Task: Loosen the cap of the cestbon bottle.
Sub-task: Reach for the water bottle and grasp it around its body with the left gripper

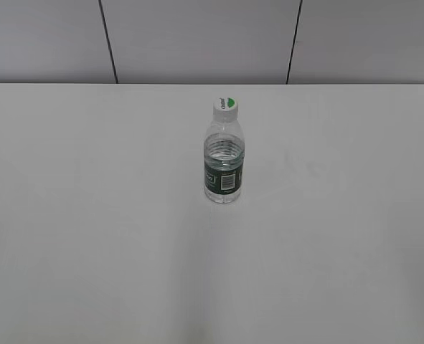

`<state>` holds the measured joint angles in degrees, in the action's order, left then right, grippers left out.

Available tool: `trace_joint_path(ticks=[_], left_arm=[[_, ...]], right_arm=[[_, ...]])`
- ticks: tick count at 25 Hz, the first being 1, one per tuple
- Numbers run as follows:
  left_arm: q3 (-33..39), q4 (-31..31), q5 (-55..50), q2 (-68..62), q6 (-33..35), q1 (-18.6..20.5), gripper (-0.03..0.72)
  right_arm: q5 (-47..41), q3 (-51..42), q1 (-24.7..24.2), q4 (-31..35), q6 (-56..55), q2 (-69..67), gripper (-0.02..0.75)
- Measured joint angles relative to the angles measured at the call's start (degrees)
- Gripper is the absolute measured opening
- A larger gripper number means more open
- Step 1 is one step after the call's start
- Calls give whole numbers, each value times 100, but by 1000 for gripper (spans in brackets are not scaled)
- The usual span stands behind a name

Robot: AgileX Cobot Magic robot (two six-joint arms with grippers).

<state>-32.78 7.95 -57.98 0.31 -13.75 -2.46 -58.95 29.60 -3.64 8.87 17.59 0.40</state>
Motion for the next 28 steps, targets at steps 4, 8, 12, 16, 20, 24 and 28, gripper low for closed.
trace_joint_path(ticks=[4, 8, 12, 16, 20, 24, 28], left_arm=[[0, 0, 0, 0, 0, 0, 440], [0, 0, 0, 0, 0, 0, 440], [0, 0, 0, 0, 0, 0, 440], [0, 0, 0, 0, 0, 0, 440], [0, 0, 0, 0, 0, 0, 440], [0, 0, 0, 0, 0, 0, 440], [0, 0, 0, 0, 0, 0, 440]], right_arm=[[0, 0, 0, 0, 0, 0, 552], [0, 0, 0, 0, 0, 0, 552], [0, 0, 0, 0, 0, 0, 552], [0, 0, 0, 0, 0, 0, 552], [0, 0, 0, 0, 0, 0, 552], [0, 0, 0, 0, 0, 0, 552], [-5, 0, 0, 0, 0, 0, 552]])
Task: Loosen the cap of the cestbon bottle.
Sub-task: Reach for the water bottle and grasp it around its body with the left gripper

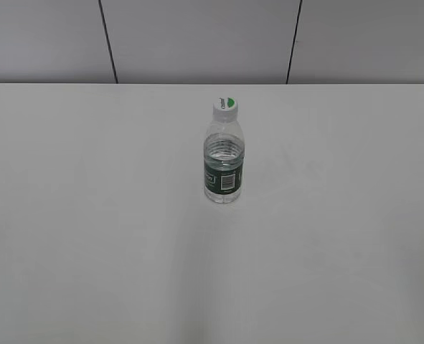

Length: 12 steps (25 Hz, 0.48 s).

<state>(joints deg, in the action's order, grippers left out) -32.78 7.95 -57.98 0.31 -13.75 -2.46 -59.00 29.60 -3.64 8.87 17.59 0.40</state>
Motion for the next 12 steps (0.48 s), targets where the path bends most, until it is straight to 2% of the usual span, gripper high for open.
trace_joint_path(ticks=[4, 12], left_arm=[[-8, 0, 101, -67, 0, 0, 440], [-79, 0, 1097, -758, 0, 0, 440]], right_arm=[[0, 0, 0, 0, 0, 0, 552], [0, 0, 0, 0, 0, 0, 552]])
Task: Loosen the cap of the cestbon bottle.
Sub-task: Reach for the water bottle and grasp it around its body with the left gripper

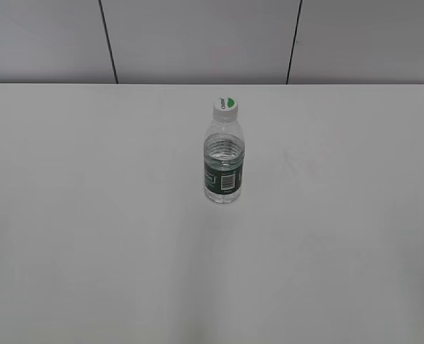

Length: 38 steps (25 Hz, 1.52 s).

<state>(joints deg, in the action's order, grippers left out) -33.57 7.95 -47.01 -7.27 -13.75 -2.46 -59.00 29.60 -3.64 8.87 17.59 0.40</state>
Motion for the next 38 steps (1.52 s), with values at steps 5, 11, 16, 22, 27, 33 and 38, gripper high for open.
trace_joint_path(ticks=[5, 11, 16, 22, 27, 33, 38], left_arm=[[-5, -100, 355, -637, 0, 0, 440], [-30, -298, 1481, -1687, 0, 0, 440], [-30, -243, 2583, -2580, 0, 0, 440], [-30, -215, 3761, -3859, 0, 0, 440], [-30, 244, 4848, -5089, 0, -161, 440], [-35, 806, 6545, -6377, 0, -213, 405], [-35, 1400, 7807, -7571, -13, -213, 355]], right_arm=[[0, 0, 0, 0, 0, 0, 552], [0, 0, 0, 0, 0, 0, 552], [-6, 0, 0, 0, 0, 0, 552], [-6, 0, 0, 0, 5, 0, 552], [-6, 0, 0, 0, 0, 0, 552], [-6, 0, 0, 0, 0, 0, 552], [-6, 0, 0, 0, 0, 0, 552]])
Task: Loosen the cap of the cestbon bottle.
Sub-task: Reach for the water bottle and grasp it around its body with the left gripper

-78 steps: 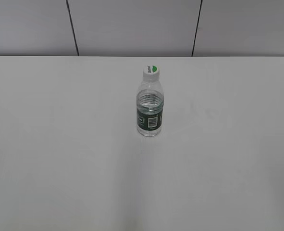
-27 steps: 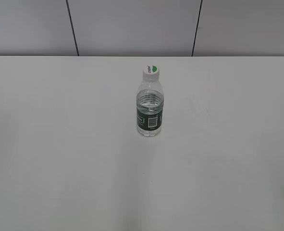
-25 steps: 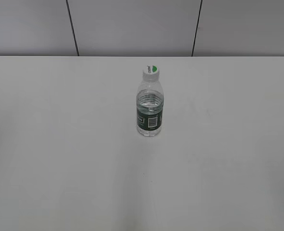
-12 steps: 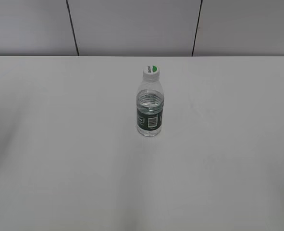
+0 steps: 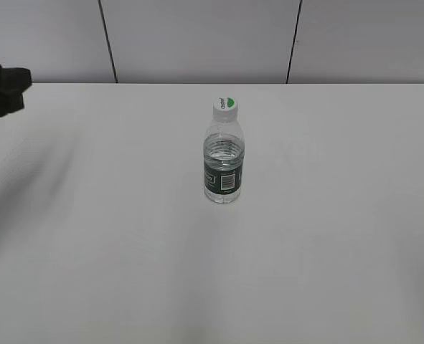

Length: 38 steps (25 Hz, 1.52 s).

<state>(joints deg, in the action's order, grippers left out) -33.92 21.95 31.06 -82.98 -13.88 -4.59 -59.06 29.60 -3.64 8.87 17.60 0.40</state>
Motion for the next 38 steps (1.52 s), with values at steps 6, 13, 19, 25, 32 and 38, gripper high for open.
trace_joint_path(ticks=[6, 13, 19, 25, 32, 38], left_arm=[[-6, 693, 1261, -1389, -258, 0, 346], [-156, 1644, 2445, -2517, -605, 0, 339], [-1157, 3218, 2541, -3173, -1326, -4, 336], [-1635, 3931, 2668, -3610, -1485, -140, 321], [-1642, 4063, 2661, -3632, -1498, -309, 315], [-1651, 4211, 2666, -3632, -1529, -339, 358]], right_arm=[[-5, 0, 0, 0, 0, 0, 552], [-5, 0, 0, 0, 0, 0, 552], [-5, 0, 0, 0, 0, 0, 552], [-5, 0, 0, 0, 0, 0, 552], [-5, 0, 0, 0, 0, 0, 552], [-5, 0, 0, 0, 0, 0, 552]])
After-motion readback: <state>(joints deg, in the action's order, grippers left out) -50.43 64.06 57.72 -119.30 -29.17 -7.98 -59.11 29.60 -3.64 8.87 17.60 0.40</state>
